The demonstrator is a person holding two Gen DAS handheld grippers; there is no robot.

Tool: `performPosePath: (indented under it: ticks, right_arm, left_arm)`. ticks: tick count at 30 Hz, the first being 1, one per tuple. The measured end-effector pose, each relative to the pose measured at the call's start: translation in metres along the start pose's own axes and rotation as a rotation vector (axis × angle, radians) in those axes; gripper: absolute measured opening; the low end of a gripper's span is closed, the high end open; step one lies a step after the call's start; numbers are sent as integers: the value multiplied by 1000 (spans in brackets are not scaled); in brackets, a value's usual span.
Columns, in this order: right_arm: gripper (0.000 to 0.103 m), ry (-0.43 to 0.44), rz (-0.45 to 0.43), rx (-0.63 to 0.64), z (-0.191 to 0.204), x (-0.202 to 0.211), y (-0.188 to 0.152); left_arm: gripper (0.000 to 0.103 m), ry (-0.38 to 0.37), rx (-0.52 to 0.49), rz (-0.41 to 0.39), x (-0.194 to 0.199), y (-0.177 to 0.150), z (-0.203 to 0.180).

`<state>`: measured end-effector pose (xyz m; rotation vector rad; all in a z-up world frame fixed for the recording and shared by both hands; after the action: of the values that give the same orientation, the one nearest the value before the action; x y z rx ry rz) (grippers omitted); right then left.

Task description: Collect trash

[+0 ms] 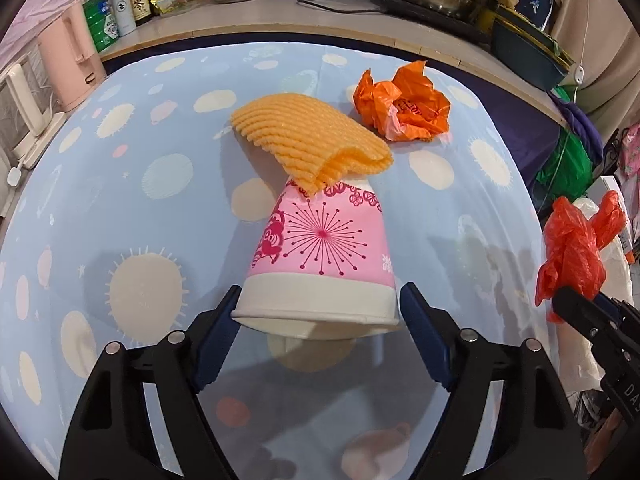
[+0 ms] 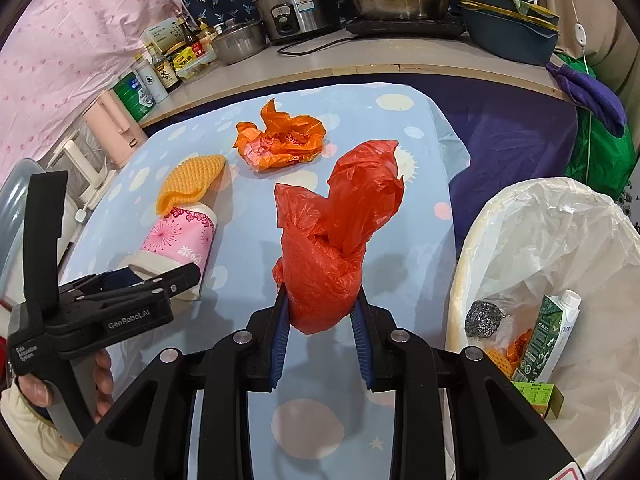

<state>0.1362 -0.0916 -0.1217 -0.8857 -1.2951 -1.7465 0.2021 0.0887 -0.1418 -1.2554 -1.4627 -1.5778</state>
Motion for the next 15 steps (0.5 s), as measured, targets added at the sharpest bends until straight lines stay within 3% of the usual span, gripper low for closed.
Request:
performPosePath:
  ticks: [15]
  right_arm:
    - [27,15,-33,-1,-5,26,-10]
  left_arm:
    - [70,-43,-2,-54,53,-23,-22]
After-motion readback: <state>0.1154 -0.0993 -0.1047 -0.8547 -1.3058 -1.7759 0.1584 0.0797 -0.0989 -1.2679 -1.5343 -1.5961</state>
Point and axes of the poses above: each gripper's, at about its wrist camera, not at the fingertips, and x roughly against the way its jaws point, z to its left, y to its top, the point moved 3 cm from there along -x, roughly the way its jaws point, and after that the axes turned 9 degrees about z, right-handed, at the moved point
